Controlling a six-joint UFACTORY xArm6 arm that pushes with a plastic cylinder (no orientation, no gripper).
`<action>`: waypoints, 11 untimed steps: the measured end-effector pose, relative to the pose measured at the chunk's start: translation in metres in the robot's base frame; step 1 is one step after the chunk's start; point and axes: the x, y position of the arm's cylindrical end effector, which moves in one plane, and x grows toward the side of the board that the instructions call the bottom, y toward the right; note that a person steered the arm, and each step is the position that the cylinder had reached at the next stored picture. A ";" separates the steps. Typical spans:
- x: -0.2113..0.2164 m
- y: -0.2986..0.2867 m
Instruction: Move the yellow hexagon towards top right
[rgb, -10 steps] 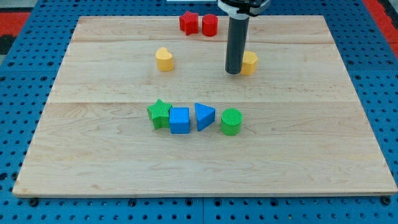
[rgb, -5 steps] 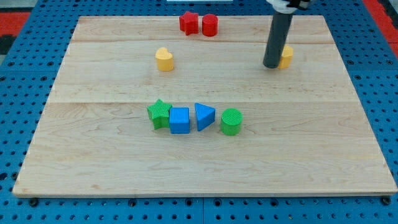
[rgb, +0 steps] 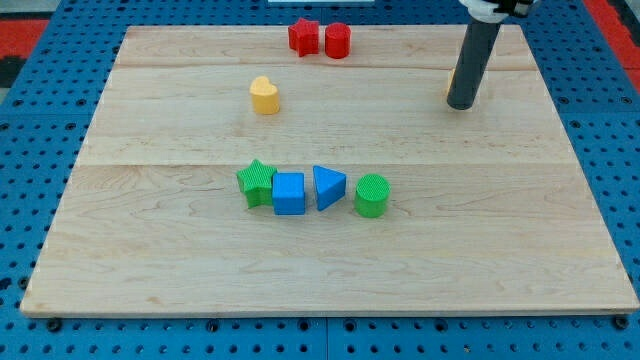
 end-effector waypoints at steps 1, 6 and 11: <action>-0.014 0.000; -0.026 0.022; -0.051 0.016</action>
